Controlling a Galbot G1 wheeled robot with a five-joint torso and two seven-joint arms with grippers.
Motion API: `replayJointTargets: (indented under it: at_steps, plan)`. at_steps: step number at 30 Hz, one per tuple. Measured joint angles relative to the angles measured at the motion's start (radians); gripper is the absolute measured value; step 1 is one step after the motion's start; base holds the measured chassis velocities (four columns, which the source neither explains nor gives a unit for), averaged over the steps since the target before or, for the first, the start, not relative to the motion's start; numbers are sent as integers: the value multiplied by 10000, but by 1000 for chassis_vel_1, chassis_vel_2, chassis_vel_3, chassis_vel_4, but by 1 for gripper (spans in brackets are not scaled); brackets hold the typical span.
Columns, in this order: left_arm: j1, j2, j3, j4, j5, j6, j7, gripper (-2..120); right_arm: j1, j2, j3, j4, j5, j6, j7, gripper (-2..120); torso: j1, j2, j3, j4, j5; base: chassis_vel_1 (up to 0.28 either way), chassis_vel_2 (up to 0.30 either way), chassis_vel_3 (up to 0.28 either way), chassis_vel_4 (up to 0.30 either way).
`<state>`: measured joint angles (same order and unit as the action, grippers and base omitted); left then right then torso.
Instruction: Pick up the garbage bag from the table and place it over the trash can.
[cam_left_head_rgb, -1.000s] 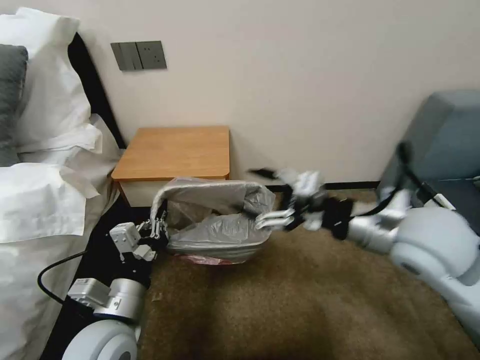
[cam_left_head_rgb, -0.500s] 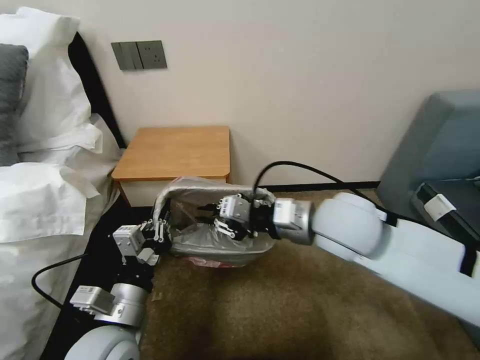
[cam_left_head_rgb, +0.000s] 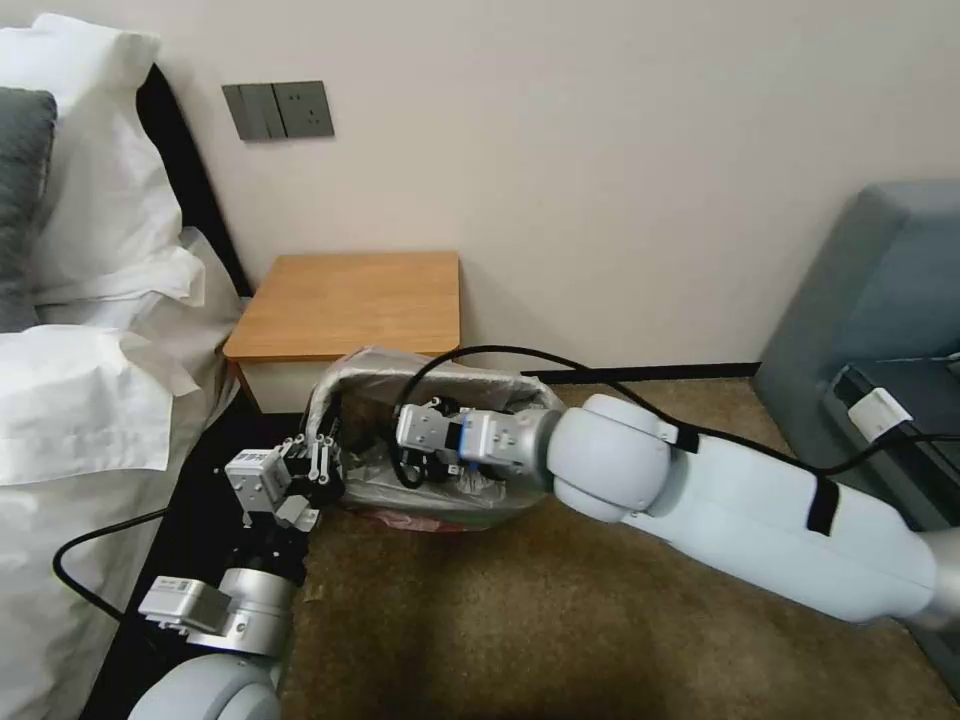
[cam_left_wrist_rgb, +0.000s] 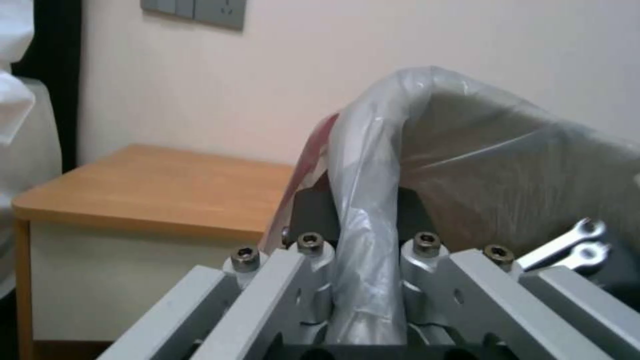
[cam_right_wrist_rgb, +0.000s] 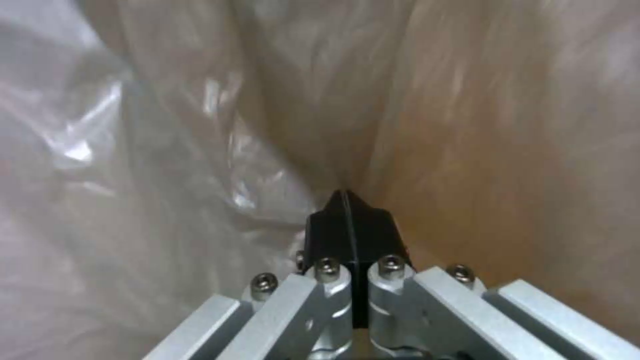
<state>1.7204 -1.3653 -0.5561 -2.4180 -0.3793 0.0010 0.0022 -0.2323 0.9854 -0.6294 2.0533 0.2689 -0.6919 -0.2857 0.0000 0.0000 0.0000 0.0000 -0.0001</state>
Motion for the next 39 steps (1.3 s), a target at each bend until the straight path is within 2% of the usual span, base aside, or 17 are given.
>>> replayJointTargets:
  at_steps: [16, 30, 39]
  plan:
    - [-11, -29, -15, -108, -19, -16, 74, 8, -84, 145, -188, -827, -625, -90, -57, 0, 0, 0, 0, -1, 1, 0, 0, 0, 0]
    - [16, -123, 35, -184, -80, -15, 195, 8, -216, 691, -344, -1542, -1062, -386, 274, 0, 0, 0, 0, 0, 0, 0, 0, 0, 0]
    - [-6, -122, -95, -38, -149, -9, 143, 8, -351, 358, -77, -1180, -890, -397, 272, 0, 0, 0, 0, 0, 2, 0, 0, 0, 0]
